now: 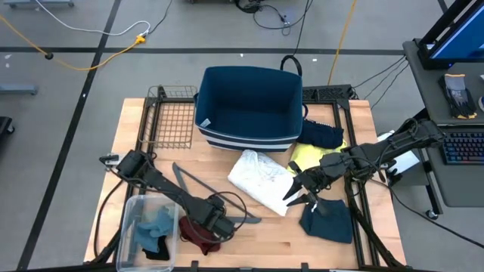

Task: Pick & Place Cloths
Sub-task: Put the dark red boxer into the brown wire basket

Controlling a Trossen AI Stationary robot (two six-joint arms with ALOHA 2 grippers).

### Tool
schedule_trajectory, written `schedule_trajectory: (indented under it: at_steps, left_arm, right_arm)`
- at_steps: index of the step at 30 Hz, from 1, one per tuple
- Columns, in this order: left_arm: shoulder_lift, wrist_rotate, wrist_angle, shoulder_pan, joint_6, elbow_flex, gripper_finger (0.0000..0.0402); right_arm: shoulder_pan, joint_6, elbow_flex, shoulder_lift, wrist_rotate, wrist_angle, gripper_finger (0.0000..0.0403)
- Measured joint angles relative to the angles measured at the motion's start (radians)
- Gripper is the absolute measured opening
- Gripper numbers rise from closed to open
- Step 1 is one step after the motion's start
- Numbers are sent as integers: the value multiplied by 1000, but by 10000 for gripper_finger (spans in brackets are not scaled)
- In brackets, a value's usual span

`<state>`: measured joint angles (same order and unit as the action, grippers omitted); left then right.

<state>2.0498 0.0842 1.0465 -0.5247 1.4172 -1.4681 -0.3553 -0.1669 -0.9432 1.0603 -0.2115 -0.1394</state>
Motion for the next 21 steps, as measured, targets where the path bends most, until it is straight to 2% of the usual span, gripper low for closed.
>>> schedule_trajectory:
  at_steps: [5, 7, 14, 21]
  left_arm:
    - [-18, -7, 0, -2, -8, 1, 39]
    - [-29, -14, -6, -3, -20, -2, 12]
    - [-121, -48, 3, -2, -15, -2, 5]
    - [-290, -110, -9, -3, 18, -3, 4]
  right_arm:
    - [0, 0, 0, 0, 0, 0, 86]
    - [0, 0, 0, 0, 0, 0, 86]
    - [0, 0, -1, 0, 0, 0, 86]
    - [0, -2, -1, 0, 0, 0, 86]
